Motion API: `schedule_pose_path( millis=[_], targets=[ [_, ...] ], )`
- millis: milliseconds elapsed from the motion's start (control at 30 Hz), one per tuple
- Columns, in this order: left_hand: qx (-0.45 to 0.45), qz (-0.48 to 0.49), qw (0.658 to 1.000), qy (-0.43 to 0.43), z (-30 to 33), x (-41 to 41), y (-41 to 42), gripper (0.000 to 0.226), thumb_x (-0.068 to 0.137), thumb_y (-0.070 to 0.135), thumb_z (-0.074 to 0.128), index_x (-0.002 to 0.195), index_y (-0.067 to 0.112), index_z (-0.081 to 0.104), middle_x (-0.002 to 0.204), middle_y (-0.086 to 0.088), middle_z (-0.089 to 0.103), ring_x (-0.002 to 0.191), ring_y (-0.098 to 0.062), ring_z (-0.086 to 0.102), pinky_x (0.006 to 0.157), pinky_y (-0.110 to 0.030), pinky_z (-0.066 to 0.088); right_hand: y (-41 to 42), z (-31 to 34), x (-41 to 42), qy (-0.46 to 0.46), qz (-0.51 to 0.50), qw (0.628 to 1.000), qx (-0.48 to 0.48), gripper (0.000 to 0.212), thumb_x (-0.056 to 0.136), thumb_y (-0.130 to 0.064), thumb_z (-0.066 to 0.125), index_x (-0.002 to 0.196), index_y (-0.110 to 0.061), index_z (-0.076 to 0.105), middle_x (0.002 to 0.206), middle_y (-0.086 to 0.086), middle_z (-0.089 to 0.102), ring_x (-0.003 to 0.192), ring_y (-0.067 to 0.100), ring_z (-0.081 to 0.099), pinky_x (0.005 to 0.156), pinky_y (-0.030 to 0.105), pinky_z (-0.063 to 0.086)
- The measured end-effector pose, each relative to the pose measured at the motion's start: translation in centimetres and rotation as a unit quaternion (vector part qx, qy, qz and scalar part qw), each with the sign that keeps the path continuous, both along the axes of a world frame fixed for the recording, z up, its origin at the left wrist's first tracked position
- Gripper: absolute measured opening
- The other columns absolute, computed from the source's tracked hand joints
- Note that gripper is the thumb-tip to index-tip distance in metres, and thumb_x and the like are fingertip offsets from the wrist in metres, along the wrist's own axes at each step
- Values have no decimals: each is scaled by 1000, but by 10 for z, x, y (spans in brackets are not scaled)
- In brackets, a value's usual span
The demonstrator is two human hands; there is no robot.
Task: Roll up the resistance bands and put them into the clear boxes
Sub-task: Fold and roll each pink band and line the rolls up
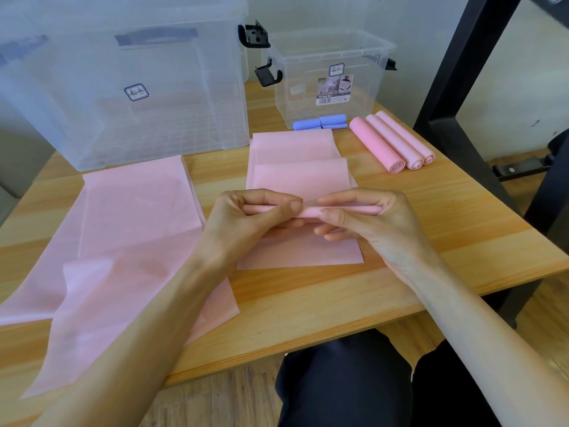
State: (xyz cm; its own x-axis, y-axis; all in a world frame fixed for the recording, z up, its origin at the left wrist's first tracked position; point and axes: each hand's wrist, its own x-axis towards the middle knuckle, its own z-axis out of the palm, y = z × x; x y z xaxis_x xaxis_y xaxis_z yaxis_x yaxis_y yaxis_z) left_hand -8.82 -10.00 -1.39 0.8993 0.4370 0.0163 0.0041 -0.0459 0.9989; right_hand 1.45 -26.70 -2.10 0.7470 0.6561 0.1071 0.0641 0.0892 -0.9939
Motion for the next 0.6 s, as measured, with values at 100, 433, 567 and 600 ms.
schedule_pose_path(
  millis=[100,433,567,600],
  targets=[
    [8,1,1000,2,1,0,-1,16,68,26,78,83,19,80,86,-7,77,84,-18,71,86,-29,57,0,0,0,1,-13,1000,-5,14,80,-12,75,93,-6,76,82,12,76,69,27,74,60,28,61],
    [18,7,1000,7,1,-1,0,21,67,27,79,86,18,79,87,-8,77,88,-25,73,87,-32,58,0,0,0,7,-13,1000,6,14,76,-9,76,90,-8,77,81,13,76,69,26,75,62,28,61],
    [27,-13,1000,-3,1,-3,-1,23,65,27,79,87,20,80,89,-7,77,92,-27,73,90,-35,57,-1,-1,0,9,-20,1000,-3,16,77,-18,76,90,-8,77,81,12,76,67,27,74,59,27,60],
    [23,-14,1000,-5,1,-2,0,22,66,26,79,86,20,80,88,-7,77,90,-24,74,89,-34,58,-1,0,1,10,-12,1000,-6,20,76,-17,77,92,-7,76,82,13,76,69,27,74,60,28,61]
  ],
)
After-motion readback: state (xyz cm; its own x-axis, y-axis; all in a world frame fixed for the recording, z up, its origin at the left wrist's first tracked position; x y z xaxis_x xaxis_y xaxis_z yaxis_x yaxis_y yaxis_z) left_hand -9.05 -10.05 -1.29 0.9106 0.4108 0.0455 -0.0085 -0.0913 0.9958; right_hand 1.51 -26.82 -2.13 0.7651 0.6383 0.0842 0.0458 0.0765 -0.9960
